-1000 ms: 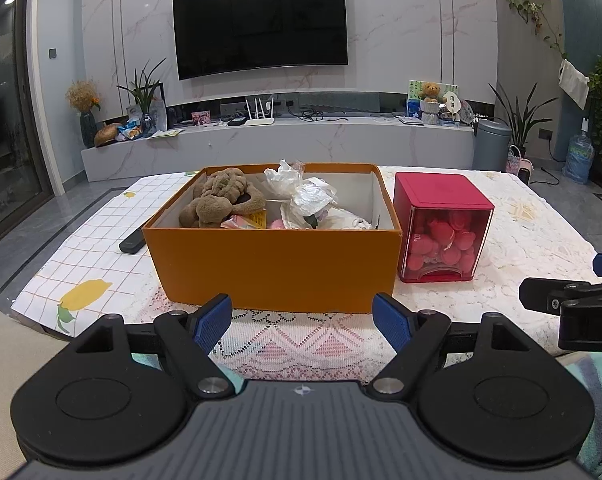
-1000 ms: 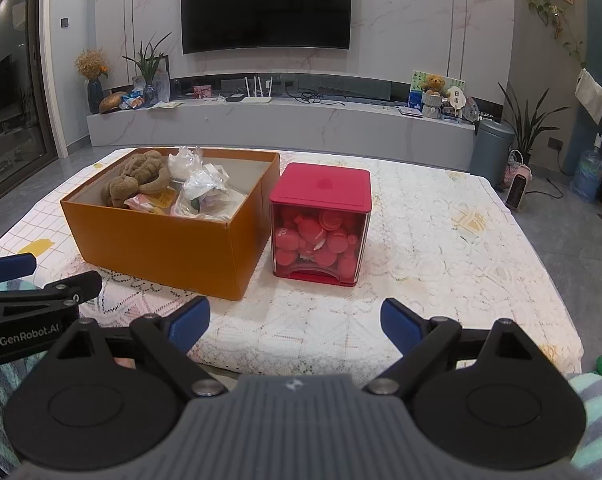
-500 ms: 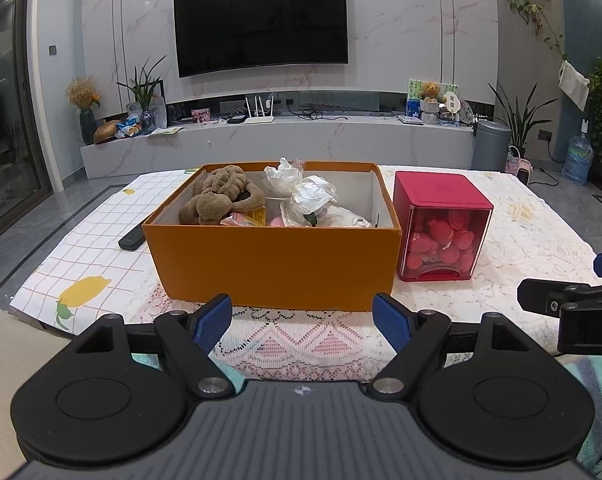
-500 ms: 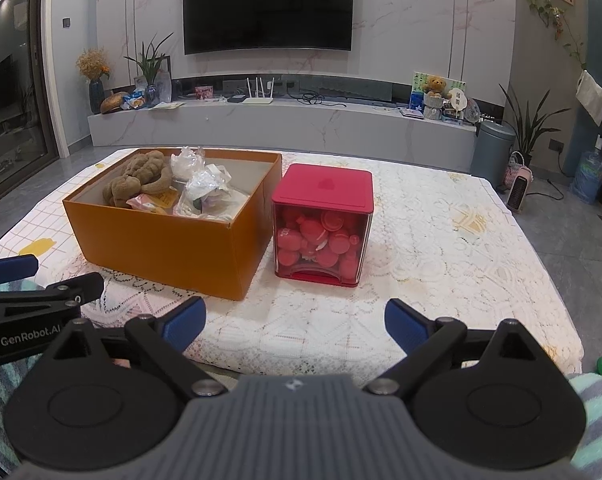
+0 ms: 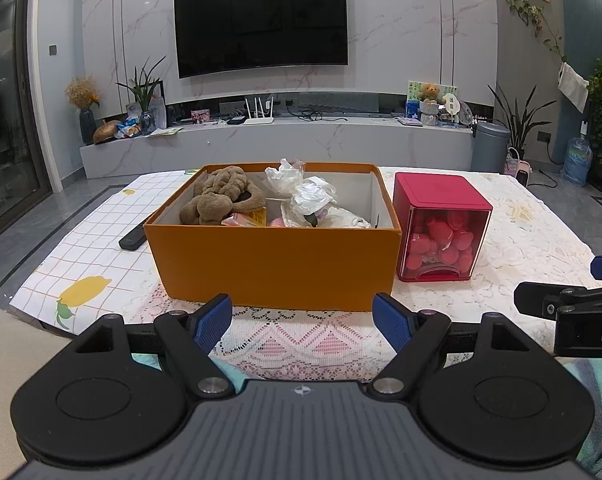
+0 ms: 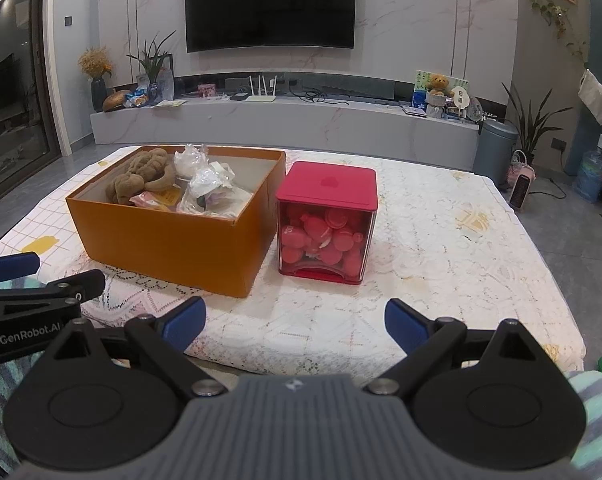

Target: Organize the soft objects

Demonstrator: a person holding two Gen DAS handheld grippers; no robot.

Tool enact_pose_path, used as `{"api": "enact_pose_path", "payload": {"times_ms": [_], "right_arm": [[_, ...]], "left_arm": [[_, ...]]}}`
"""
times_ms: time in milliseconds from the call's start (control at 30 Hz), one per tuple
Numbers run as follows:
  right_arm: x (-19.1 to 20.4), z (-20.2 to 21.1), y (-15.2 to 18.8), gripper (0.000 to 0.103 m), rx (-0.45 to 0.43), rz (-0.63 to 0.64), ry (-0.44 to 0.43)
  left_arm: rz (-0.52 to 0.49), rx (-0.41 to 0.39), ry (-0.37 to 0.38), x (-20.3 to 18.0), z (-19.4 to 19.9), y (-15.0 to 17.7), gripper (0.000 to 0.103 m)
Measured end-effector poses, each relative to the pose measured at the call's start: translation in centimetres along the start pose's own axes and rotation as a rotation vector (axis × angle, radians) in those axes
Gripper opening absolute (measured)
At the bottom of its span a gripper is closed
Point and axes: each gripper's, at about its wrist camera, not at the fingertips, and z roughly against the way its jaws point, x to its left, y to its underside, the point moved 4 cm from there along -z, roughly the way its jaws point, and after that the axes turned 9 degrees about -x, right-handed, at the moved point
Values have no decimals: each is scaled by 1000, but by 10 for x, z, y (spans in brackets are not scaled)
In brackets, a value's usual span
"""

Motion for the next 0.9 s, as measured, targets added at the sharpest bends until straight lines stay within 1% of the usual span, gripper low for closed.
{"api": "enact_pose_path", "payload": {"times_ms": [900], "right_arm": [[1, -2, 2, 95, 14, 2, -10]], "left_arm": [[-2, 4, 6, 1, 3, 0, 94]]}}
